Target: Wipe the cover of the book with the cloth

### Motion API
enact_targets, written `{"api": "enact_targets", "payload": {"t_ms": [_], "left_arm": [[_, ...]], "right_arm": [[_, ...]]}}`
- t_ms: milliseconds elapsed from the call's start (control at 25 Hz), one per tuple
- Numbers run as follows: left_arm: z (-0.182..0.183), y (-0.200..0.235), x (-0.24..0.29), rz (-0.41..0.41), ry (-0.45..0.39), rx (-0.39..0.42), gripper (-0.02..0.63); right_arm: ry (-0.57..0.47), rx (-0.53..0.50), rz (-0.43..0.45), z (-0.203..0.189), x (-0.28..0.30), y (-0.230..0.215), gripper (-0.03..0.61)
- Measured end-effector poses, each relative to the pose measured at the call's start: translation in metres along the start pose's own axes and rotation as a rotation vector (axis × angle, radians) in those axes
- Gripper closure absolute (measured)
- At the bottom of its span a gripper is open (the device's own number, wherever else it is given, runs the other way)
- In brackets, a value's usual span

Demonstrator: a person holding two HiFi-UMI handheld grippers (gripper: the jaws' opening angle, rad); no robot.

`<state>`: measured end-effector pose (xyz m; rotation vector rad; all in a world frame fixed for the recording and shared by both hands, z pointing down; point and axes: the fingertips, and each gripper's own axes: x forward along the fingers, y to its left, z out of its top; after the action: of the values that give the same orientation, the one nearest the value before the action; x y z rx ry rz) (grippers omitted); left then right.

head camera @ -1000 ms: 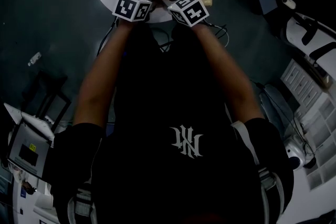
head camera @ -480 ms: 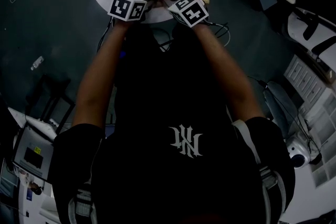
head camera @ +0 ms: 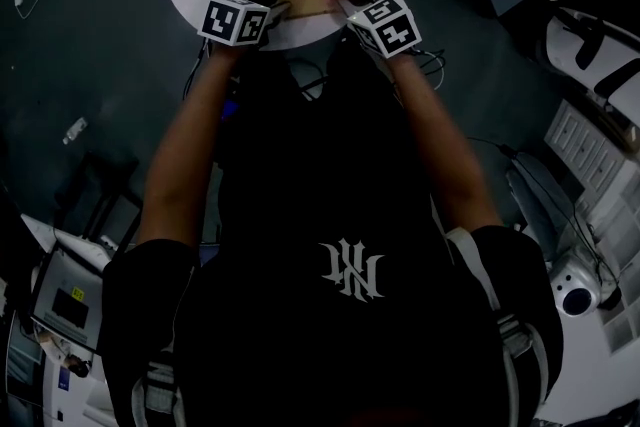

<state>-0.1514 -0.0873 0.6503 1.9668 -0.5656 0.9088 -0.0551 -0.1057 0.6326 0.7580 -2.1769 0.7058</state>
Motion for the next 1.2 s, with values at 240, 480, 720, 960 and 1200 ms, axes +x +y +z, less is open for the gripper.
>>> {"api": "enact_targets", "payload": {"t_ms": [240, 480, 720, 960, 1200], "left_arm": [[-0.001, -0.002, 0.001, 0.001, 0.001, 0.005, 0.479], [-0.001, -0.001, 0.001, -0.006, 0.005, 0.006, 0.479], [-0.002, -0.003, 0.003, -0.012, 0.004, -0.001, 0.477], [-0.001, 0.003, 0.002, -0.040, 0.010, 0.000, 0.474], [0.001, -0.001, 0.006, -0.059, 0.029, 0.000, 0.471]], "right_arm": [[-0.001, 0.077, -0.104, -0.025, -0.030, -0.042, 0.568], [-0.005, 0.146, -0.193, -0.041, -0.054, -0.076, 0.568], [0.034, 0.287, -0.348, -0.076, -0.083, -0.112, 0.568], [-0.222, 0.220, -0.104, 0.021, -0.072, -0.013, 0.566], [-0.217, 0.313, 0.151, 0.031, -0.004, 0.062, 0.566]]}}
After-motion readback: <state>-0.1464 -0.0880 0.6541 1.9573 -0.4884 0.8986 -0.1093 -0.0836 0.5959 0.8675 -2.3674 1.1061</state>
